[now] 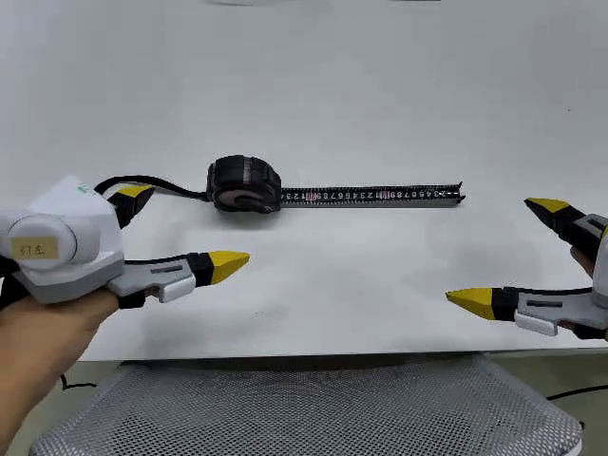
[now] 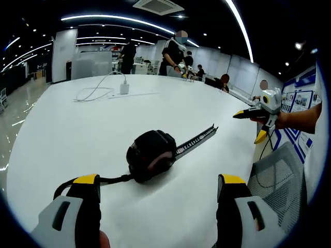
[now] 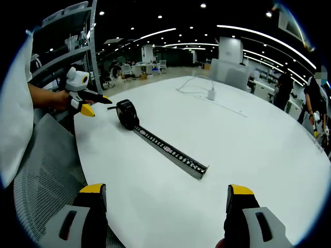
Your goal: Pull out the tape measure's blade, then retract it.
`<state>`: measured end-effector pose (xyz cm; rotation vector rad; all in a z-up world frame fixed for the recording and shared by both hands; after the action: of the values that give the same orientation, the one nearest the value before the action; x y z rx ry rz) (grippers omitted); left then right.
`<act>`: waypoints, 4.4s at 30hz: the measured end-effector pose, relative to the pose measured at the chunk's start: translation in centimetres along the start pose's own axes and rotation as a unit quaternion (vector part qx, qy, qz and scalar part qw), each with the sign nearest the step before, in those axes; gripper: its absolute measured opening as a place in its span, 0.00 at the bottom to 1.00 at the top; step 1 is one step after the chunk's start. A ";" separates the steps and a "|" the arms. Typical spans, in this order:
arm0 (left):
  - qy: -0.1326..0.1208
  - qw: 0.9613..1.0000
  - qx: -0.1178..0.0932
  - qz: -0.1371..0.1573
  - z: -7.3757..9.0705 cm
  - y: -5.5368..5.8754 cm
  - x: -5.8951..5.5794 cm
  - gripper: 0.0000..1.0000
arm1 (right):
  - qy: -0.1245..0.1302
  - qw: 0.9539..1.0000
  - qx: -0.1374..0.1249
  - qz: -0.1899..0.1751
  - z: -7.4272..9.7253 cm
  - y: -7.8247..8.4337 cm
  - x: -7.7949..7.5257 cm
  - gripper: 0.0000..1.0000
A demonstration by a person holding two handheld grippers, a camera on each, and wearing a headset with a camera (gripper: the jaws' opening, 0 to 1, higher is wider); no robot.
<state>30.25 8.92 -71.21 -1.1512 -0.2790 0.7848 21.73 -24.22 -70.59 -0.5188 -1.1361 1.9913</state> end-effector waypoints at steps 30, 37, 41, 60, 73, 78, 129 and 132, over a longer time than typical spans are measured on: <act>0.008 0.999 -0.011 0.041 -4.7 -0.2 -1.6 0.86 | 0.009 1.000 -0.002 0.008 -0.4 -0.6 -1.5 0.91; -0.002 0.999 -0.010 0.040 -4.9 0.0 -1.6 0.86 | 0.012 1.000 0.001 0.012 -0.5 -0.6 -1.7 0.90; -0.017 0.999 -0.013 0.049 -5.2 0.0 -1.5 0.84 | 0.009 1.000 0.006 0.019 -0.5 -0.5 -2.1 0.88; -0.088 0.994 -0.014 0.066 -6.3 -0.1 -1.0 0.77 | -0.022 0.995 0.060 0.077 -1.3 -0.3 -4.3 0.66; -0.132 0.988 -0.012 0.078 -6.9 -0.1 -0.5 0.71 | -0.066 0.986 0.095 0.121 -2.6 -0.6 -5.4 0.50; -0.147 0.985 -0.013 0.090 -7.2 -0.2 -0.3 0.69 | -0.084 0.981 0.109 0.138 -3.3 -0.6 -5.7 0.46; -0.188 0.975 0.000 0.122 -7.7 0.3 0.6 0.61 | -0.197 0.933 0.202 0.222 -8.2 1.1 -7.5 0.23; -0.188 0.975 0.000 0.122 -7.7 0.3 0.6 0.61 | -0.201 0.932 0.203 0.223 -8.3 1.1 -7.5 0.21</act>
<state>35.02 3.92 -74.76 -1.0431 -0.4564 1.2226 31.45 -25.95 -76.02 -0.1574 -0.8371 2.7385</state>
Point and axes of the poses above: the centre of the closed fingertips' face, and the gripper's own axes: z roughly backward along the fingers, x roughly to its left, y roughly out of its underside, the point moved 4 cm from there along z, roughly backward along the fingers, and after that the axes turned 9 degrees about -x, right-handed, at the moved point
